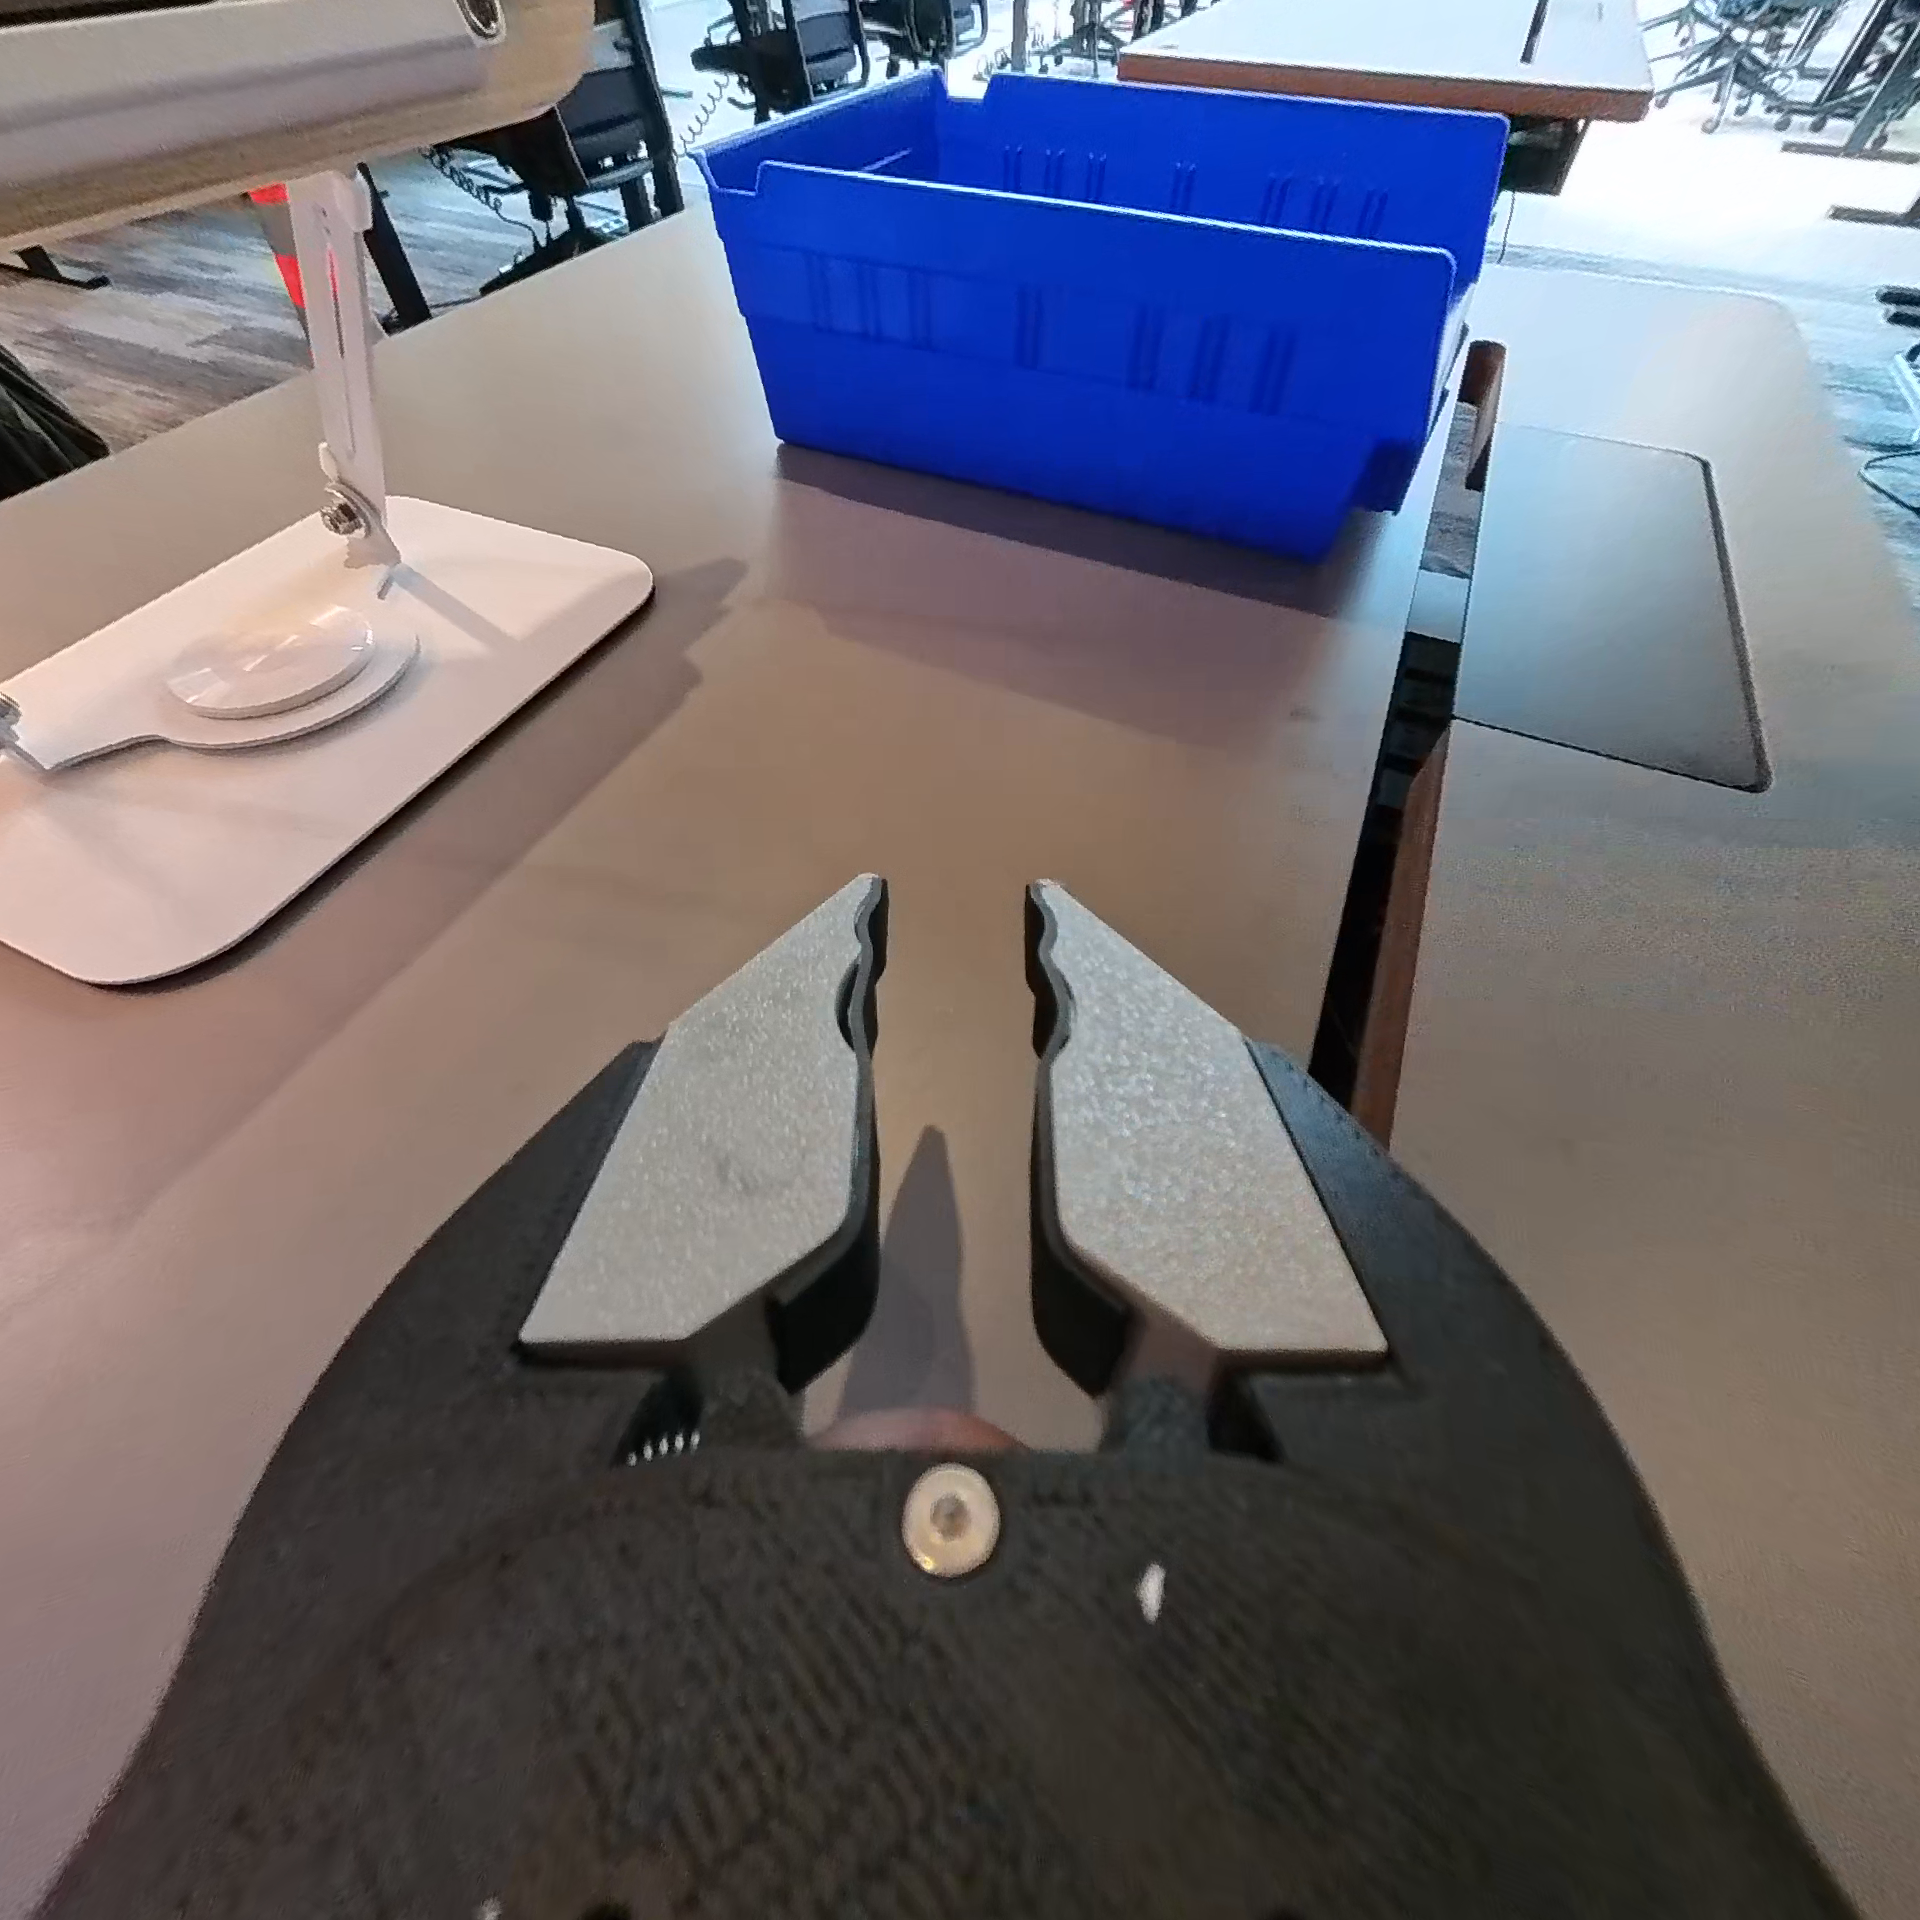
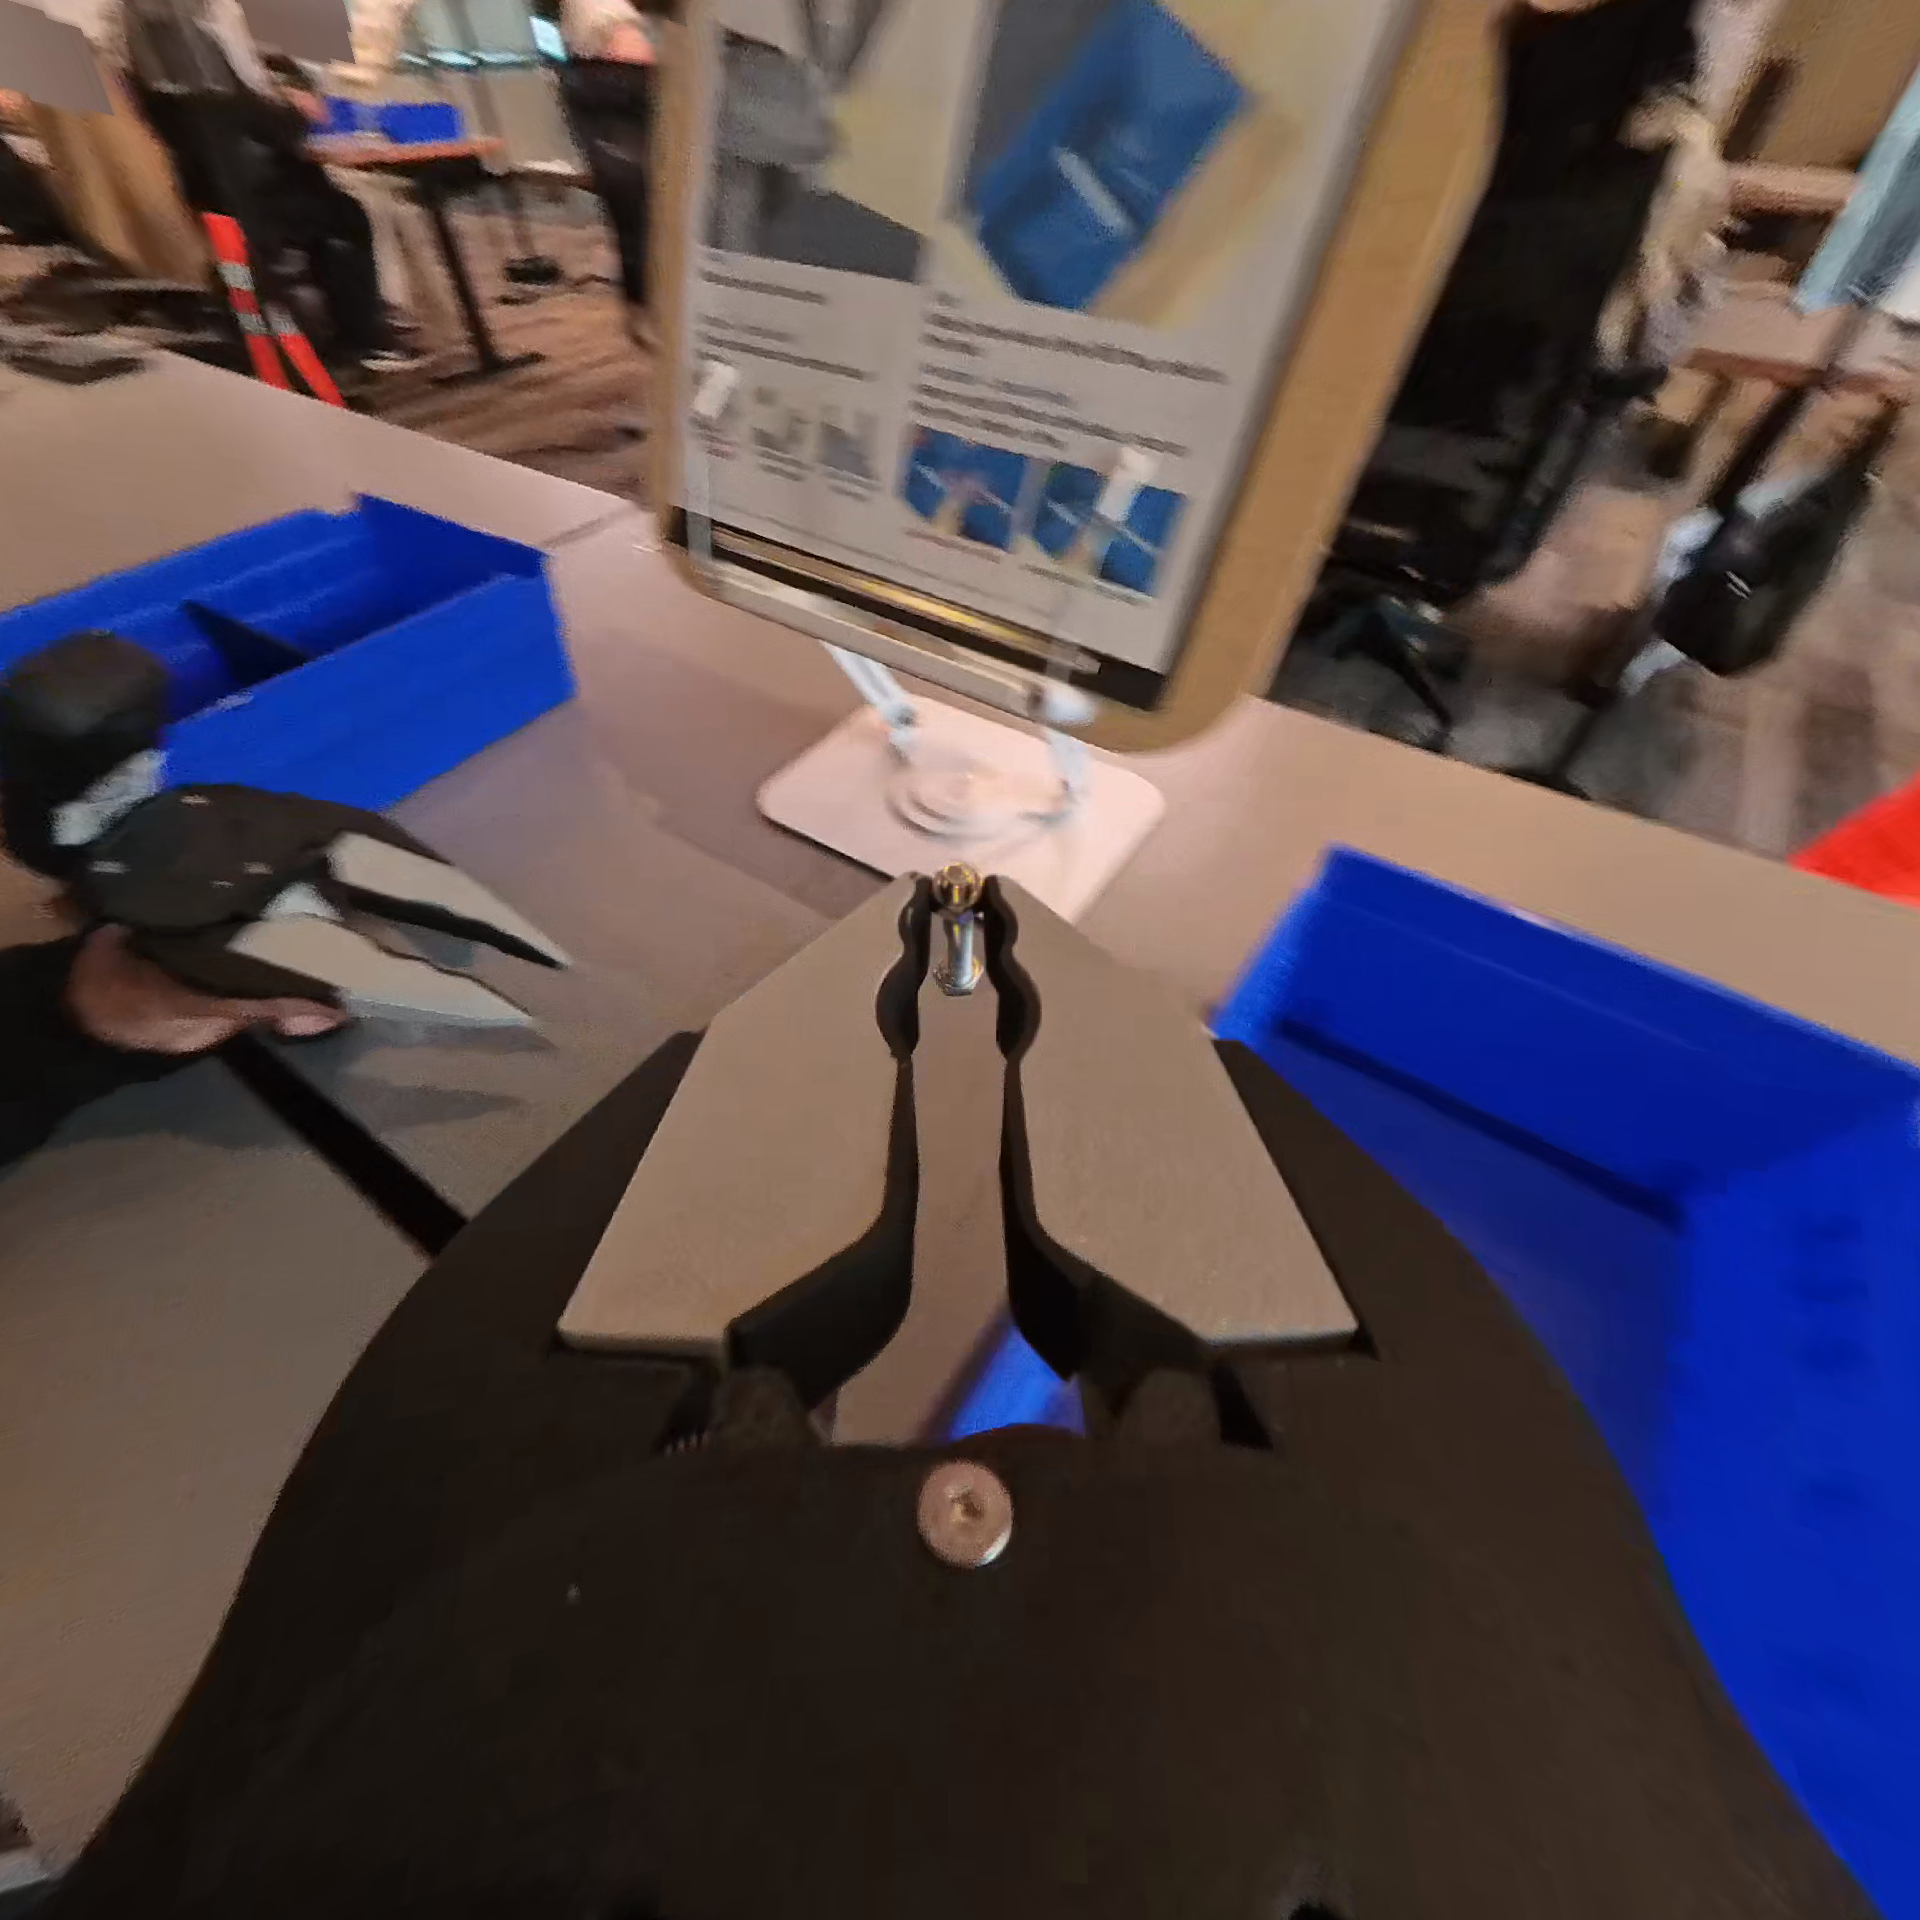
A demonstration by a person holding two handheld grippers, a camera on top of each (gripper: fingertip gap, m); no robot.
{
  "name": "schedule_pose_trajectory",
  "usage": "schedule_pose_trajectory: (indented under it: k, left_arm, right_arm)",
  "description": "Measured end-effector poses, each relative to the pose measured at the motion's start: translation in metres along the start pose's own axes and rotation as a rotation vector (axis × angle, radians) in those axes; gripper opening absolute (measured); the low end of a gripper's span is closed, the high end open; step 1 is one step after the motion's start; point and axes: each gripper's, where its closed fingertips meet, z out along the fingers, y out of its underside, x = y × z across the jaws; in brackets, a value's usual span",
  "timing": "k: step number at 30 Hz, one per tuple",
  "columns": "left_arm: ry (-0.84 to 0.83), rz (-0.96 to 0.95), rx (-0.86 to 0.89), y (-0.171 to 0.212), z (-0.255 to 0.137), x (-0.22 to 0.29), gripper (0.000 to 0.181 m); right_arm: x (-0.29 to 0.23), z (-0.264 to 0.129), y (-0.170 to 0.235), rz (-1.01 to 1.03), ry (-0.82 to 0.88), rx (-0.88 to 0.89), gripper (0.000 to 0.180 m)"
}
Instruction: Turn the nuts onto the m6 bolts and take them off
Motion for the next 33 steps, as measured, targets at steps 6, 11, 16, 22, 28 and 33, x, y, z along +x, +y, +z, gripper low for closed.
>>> schedule_pose_trajectory:
  k: [6, 11, 16, 22, 28, 33]
  left_arm:
    - [-0.004, 0.002, -0.001, 0.000, 0.000, 0.000, 0.023]
    - [-0.004, 0.005, -0.003, 0.001, 0.000, 0.000, 0.023]
    - [-0.002, 0.000, -0.005, 0.001, 0.000, -0.001, 0.023]
    - [0.001, 0.009, -0.015, 0.002, 0.001, 0.000, 0.023]
    - [0.005, 0.015, -0.019, 0.003, 0.001, 0.002, 0.023]
    - [0.003, 0.026, -0.025, 0.004, 0.002, 0.003, 0.023]
  right_arm:
    - [0.081, -0.012, 0.081, 0.131, 0.174, -0.260, 0.007]
    - [0.117, 0.008, 0.145, 0.158, 0.246, -0.530, 0.008]
    - [0.137, 0.026, 0.194, 0.231, 0.238, -0.767, 0.008]
    - [0.158, 0.035, 0.196, 0.217, 0.303, -0.746, 0.016]
    - [0.163, 0.026, 0.167, 0.200, 0.347, -0.620, 0.029]
    - [0.137, 0.015, 0.097, 0.144, 0.343, -0.343, 0.028]
